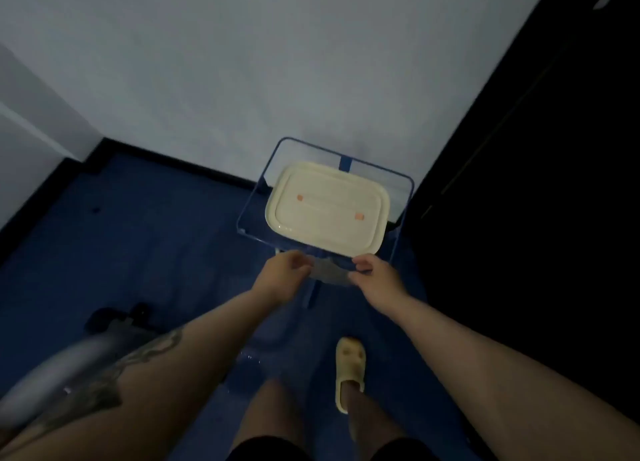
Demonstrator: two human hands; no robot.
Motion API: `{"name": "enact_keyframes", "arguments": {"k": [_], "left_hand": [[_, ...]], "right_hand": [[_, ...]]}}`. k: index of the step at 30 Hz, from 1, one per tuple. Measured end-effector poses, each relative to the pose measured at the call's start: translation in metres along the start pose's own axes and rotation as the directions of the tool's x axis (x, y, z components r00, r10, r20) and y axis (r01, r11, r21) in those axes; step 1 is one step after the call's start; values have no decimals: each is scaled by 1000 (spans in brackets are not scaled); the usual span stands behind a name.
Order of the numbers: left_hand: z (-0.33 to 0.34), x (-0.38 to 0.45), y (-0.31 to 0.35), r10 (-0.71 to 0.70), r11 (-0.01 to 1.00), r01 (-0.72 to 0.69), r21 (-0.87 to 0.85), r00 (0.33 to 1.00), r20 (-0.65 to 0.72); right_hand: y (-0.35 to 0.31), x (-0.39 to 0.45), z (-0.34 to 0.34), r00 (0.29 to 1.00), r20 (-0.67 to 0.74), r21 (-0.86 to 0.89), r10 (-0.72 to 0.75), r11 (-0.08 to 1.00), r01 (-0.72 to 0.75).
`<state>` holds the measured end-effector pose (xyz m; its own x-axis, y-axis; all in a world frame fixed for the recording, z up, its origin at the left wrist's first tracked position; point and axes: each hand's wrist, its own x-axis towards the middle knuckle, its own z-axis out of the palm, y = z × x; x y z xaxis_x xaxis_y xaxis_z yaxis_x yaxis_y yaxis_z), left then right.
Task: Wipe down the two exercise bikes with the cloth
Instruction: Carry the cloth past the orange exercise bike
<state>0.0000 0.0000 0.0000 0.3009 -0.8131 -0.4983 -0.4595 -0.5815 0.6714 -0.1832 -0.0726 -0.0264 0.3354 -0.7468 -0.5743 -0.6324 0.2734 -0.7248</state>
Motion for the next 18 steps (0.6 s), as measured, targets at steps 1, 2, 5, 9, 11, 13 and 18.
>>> {"name": "enact_keyframes", "arguments": {"k": [1,2,5,9,11,13,18], "left_hand": [[0,11,-2,-21,1000,21,-5,1000,-5],[1,24,-3,-36,999,36,-10,999,-25],[8,49,-15,-49,998,48,-37,998,-45],[19,80,-38,18,1000,-18,-7,1000,-23],[23,90,-50,49,999,-49,16,999,-16],[28,93,-61,72,997,-71,36,997,-21],[32,98,-72,123,992,-122,44,992,-22]], "right_hand": [[0,12,1,1000,2,12,5,1000,-5],[0,26,3,1000,1,17,12,1000,-12],[9,54,16,999,28,-17,15,1000,-15],[24,86,38,998,55,-75,-11,997,15],[31,97,47,996,86,-112,20,994,-10],[36,103,53,995,97,-155,38,988,-22],[41,107,59,999,35,-176,14,984,-8]]}}
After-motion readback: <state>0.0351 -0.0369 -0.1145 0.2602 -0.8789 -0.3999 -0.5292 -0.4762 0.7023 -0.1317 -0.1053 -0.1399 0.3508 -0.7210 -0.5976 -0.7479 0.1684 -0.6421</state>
